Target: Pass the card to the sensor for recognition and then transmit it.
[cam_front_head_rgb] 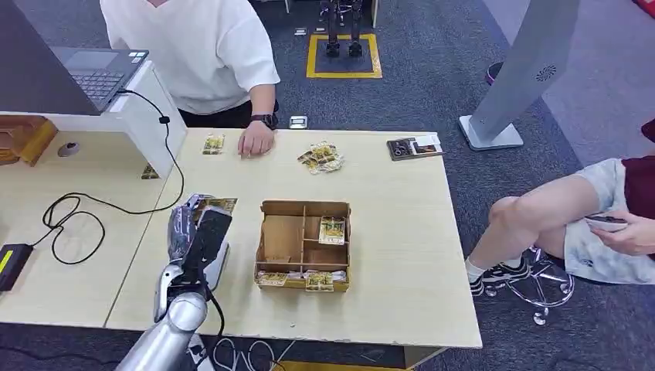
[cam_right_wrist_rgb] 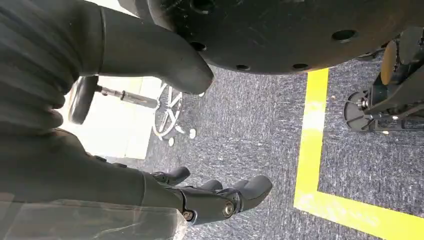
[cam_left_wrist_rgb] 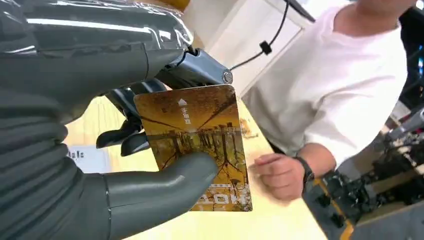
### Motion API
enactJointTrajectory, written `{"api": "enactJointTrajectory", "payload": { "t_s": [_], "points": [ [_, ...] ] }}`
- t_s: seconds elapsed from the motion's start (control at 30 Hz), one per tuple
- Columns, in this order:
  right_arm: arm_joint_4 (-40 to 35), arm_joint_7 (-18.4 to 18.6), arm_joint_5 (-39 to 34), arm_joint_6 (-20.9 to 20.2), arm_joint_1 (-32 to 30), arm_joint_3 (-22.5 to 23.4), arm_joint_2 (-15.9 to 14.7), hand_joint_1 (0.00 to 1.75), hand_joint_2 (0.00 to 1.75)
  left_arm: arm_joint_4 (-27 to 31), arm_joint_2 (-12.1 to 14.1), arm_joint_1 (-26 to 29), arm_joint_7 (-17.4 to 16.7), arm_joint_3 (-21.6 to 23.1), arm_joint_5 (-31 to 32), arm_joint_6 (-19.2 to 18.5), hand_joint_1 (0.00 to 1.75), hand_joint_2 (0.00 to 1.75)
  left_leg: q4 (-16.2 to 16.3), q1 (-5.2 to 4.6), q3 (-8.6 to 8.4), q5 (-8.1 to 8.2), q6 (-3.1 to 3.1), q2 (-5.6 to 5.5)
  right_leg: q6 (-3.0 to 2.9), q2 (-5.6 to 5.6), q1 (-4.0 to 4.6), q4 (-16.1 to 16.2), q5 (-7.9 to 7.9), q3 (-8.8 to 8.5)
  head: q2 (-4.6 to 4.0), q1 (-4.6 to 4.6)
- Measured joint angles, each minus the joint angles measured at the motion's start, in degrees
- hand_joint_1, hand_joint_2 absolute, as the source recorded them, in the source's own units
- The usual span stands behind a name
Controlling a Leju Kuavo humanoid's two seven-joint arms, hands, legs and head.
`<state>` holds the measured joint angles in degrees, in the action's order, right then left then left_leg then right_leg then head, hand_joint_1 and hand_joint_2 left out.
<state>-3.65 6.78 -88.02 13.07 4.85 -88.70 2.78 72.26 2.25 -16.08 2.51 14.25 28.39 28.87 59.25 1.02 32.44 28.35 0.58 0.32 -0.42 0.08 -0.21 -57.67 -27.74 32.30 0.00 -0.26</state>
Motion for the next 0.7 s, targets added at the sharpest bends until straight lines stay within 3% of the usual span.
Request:
{"api": "enactJointTrajectory", "payload": {
  "t_s": [0.23,0.33,0.43,0.6,0.7],
  "points": [
    [0.0,-0.2,-0.1,-0.1,-0.1,0.0,-0.1,0.00,1.75,-2.4,2.7,-1.7,-3.5,3.1,0.1,-5.9,1.75,1.75,0.0,0.00,0.01,-0.01,0.01,0.00,0.00,0.00,0.00,0.0,0.00,0.00,0.00,0.00],
    [0.0,-0.3,-0.1,-0.1,-0.1,0.0,-0.1,0.00,1.75,-3.3,3.6,-2.4,-4.1,3.8,0.4,-6.6,1.75,1.75,0.0,0.00,0.01,-0.01,0.01,0.00,0.00,0.00,0.00,0.0,0.00,0.00,0.00,0.02],
    [0.0,-0.3,-0.5,-0.1,-0.1,0.0,-0.1,0.00,1.75,-3.8,4.1,-2.9,-5.2,4.4,3.4,-4.6,1.75,1.75,0.0,0.00,0.01,-0.01,0.01,0.00,0.00,0.00,0.00,0.0,0.00,0.00,0.00,0.02],
    [0.0,-0.2,-0.7,-0.1,-0.1,0.0,-0.1,0.00,1.75,-4.4,4.5,-3.0,-9.4,4.8,17.9,4.6,1.75,1.75,0.0,0.00,0.02,0.00,0.01,-0.01,0.00,-0.01,0.00,0.0,0.00,0.00,0.00,0.02],
    [0.0,-0.2,-0.7,-0.1,-0.1,0.0,-0.1,0.00,1.75,-4.5,4.6,-2.7,-10.9,4.8,23.0,5.4,1.75,1.75,0.0,0.00,0.03,0.00,0.01,-0.01,0.00,-0.01,0.00,0.0,0.00,0.00,0.00,0.00]
  ]
}}
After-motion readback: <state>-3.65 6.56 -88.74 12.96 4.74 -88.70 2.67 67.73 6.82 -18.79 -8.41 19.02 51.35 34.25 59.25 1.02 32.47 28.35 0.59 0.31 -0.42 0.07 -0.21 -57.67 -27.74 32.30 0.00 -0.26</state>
